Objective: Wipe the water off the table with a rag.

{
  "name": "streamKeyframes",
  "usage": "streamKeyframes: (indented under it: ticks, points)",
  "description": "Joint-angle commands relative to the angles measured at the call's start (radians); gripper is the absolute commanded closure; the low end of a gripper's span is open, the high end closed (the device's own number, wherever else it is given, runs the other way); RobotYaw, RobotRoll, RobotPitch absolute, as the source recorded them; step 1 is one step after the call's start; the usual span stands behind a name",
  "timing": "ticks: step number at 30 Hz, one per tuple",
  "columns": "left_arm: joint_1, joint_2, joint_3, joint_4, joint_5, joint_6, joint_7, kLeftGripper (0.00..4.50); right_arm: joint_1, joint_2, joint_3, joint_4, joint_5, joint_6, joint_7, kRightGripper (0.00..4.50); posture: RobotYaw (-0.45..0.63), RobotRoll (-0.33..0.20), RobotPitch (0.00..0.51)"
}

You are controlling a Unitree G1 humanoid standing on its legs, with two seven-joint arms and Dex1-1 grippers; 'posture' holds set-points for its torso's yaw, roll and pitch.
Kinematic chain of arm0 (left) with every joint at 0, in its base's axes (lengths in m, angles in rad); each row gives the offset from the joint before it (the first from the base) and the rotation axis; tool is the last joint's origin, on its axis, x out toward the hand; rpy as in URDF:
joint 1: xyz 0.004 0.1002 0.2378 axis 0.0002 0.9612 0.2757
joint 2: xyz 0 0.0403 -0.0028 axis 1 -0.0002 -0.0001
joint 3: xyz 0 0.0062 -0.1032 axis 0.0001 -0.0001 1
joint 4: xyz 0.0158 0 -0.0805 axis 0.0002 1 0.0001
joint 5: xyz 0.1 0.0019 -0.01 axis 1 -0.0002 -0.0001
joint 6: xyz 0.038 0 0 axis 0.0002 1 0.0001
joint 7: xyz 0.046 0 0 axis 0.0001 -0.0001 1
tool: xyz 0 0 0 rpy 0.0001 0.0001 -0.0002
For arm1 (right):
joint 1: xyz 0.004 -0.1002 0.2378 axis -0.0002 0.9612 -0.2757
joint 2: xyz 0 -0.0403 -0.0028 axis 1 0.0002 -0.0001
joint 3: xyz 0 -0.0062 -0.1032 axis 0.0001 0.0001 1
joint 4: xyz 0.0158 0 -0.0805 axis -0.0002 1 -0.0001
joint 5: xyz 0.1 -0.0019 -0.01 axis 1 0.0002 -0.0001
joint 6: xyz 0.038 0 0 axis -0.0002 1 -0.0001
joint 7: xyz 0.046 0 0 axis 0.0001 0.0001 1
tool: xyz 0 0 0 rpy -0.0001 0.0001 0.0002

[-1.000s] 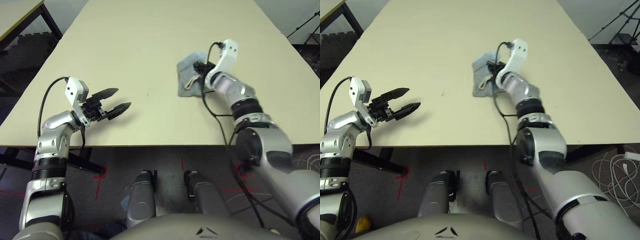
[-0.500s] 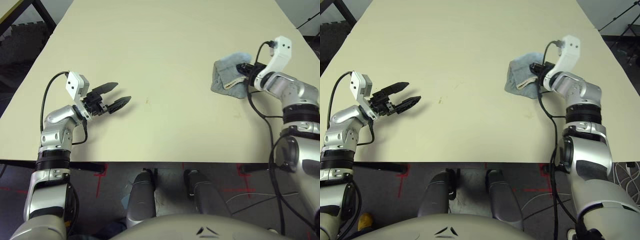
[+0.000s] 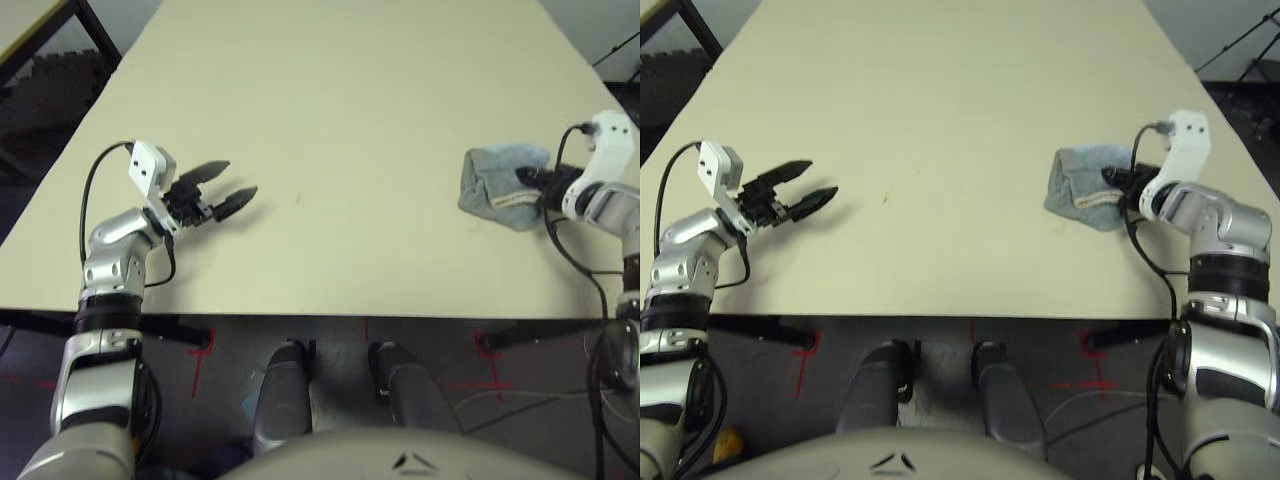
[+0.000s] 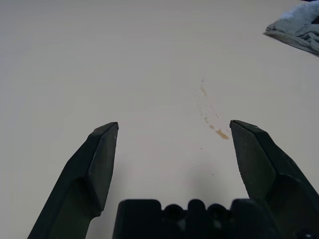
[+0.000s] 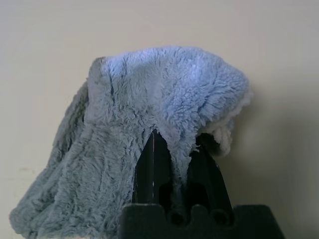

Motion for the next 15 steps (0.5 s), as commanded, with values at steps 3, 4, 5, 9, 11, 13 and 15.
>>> streamKeyframes:
  ticks: [3,4,5,9,11,13,15]
  points:
    - [-0.019,0.0,0.011,0.03,0.021,-0.025,0.025,0.0,0.015,-0.019,0.028,-0.02,-0.029,-0.075,0.047,3.47,-0.07,0.0,0.125]
    - [-0.021,-0.001,0.014,0.032,0.022,-0.028,0.033,0.0,0.019,-0.029,0.034,-0.024,-0.034,-0.097,0.067,3.15,-0.07,0.0,0.125]
    - [-0.022,-0.002,0.018,0.033,0.021,-0.029,0.043,0.0,0.021,-0.038,0.027,-0.027,-0.032,-0.125,0.087,2.69,-0.07,0.0,0.125]
    - [-0.024,0.001,0.034,0.034,0.013,-0.027,0.071,0.0,0.027,-0.085,-0.01,-0.037,-0.005,-0.167,0.154,1.18,-0.07,0.0,0.124]
    - [-0.022,0.001,0.044,0.033,0.006,-0.024,0.084,0.0,0.029,-0.109,-0.035,-0.029,0.009,-0.193,0.181,0.41,-0.07,0.0,0.124]
    - [-0.023,-0.003,0.063,0.037,0.007,-0.031,0.12,0.0,0.025,-0.119,-0.086,-0.011,0.03,-0.235,0.186,0.03,-0.08,0.0,0.125]
    - [-0.032,-0.008,0.083,0.051,0.019,-0.046,0.181,0.0,0.021,-0.113,-0.135,0.007,0.048,-0.284,0.172,0.03,-0.08,0.0,0.125]
